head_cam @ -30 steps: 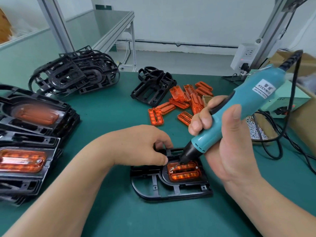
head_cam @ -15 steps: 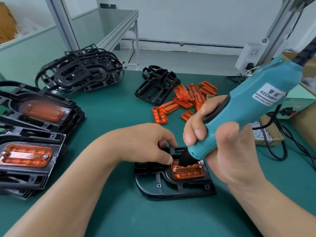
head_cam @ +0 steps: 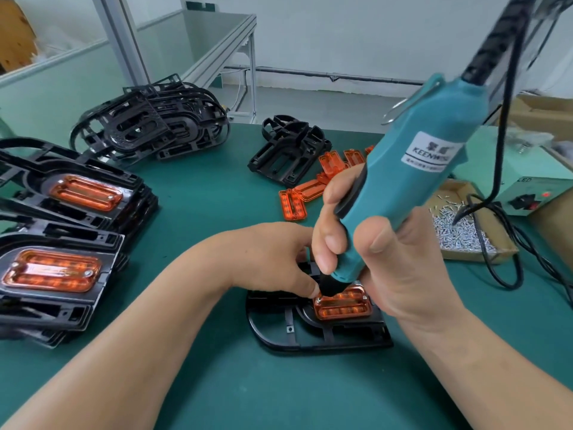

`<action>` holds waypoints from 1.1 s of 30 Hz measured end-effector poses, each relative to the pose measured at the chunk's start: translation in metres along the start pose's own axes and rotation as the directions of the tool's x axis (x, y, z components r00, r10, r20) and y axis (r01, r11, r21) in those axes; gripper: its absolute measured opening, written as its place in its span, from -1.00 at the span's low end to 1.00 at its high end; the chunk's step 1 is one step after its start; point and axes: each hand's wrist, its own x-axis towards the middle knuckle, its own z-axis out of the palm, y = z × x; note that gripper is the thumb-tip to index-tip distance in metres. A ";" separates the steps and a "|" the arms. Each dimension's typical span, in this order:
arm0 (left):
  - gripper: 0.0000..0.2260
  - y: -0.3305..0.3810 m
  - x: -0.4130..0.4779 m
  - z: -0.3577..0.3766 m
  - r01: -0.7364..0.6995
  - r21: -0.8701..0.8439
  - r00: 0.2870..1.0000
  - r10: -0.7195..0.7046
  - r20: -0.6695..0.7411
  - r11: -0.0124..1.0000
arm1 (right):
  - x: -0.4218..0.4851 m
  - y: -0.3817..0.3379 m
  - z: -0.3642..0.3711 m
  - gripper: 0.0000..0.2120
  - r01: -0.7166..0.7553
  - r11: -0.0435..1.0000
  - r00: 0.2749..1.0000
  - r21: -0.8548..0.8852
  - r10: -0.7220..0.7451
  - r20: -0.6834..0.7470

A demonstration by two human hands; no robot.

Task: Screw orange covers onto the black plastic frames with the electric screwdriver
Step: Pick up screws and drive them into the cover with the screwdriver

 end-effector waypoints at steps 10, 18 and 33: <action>-0.65 0.001 0.000 0.002 -0.002 -0.050 1.000 0.003 0.016 0.999 | 0.008 0.005 -0.002 -0.59 -0.101 0.995 0.993 -0.003 0.101 0.066; -0.80 0.001 0.000 0.002 0.030 -0.085 0.999 -0.028 0.024 0.996 | 0.010 0.008 -0.009 -0.62 -0.118 0.993 0.990 0.018 0.116 0.079; -0.75 -0.004 0.001 0.001 0.059 0.024 0.998 -0.059 -0.008 0.998 | 0.009 -0.014 -0.017 -0.43 0.153 0.981 0.988 0.119 -0.148 -0.053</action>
